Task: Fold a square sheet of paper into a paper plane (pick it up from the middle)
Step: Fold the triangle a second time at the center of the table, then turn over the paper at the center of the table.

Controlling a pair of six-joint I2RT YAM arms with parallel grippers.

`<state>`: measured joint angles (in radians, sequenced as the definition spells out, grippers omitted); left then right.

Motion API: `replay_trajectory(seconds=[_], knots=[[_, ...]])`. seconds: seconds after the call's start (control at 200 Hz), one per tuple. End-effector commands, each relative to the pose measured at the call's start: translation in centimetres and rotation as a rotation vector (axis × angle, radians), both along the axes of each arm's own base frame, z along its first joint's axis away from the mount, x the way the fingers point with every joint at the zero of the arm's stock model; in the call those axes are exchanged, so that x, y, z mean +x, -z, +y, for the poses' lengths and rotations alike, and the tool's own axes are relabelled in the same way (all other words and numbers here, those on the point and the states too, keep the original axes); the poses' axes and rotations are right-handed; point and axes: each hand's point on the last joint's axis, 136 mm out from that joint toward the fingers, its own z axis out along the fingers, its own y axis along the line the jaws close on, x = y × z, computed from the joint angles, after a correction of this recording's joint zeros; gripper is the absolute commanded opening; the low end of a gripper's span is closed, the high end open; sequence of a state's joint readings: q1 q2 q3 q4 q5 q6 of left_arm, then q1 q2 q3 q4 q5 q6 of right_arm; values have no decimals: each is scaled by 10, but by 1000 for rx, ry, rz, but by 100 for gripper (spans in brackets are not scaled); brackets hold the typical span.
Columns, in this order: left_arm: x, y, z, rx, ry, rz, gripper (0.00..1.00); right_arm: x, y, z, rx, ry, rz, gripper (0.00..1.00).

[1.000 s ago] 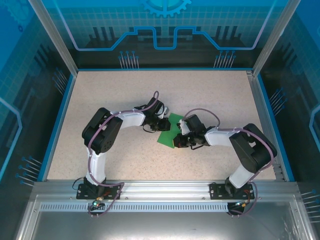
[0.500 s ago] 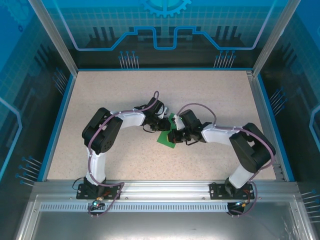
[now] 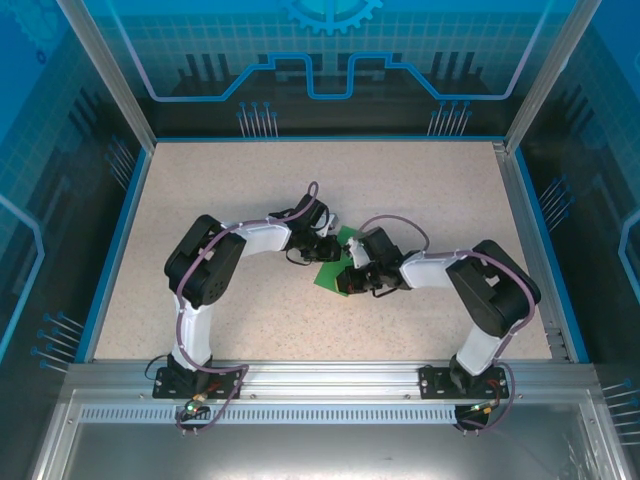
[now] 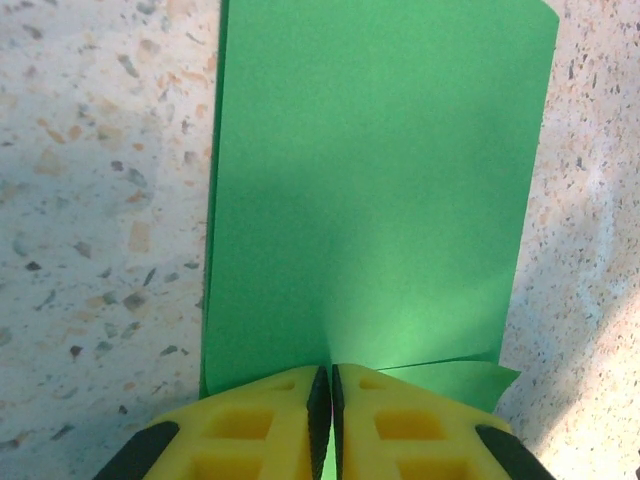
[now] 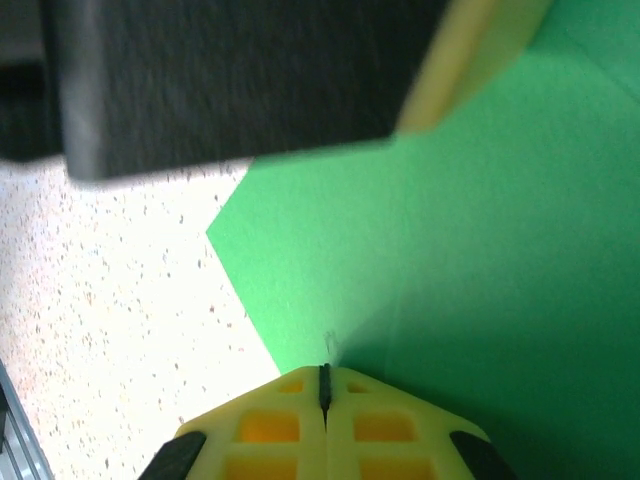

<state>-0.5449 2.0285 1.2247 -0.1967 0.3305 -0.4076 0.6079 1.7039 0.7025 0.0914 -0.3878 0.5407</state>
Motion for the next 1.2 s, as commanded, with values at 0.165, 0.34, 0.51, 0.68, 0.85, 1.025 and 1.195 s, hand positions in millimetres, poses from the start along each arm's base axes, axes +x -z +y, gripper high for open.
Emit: replay_trajectory(seconds=[0.165,0.34,0.51,0.68,0.85,1.025,1.195], knots=[[-22,58,44,213,-21,121,16,-59,22,-38,-101,-21,155,0],[-20,50,39,179,-21,124,16,-57,10,-38,-78,-4,132,0],[-15,23,26,112,-17,100,19,-31,-28,-30,5,42,44,0],[-7,-13,12,30,-14,61,24,1,-49,-31,35,104,-24,0],[3,-52,4,-22,-15,-3,32,26,-48,-29,47,138,-52,1],[4,-73,9,-8,-13,-39,41,43,-35,-25,31,149,-44,6],[-7,-75,25,55,-24,-41,51,44,-34,-29,2,153,-55,20]])
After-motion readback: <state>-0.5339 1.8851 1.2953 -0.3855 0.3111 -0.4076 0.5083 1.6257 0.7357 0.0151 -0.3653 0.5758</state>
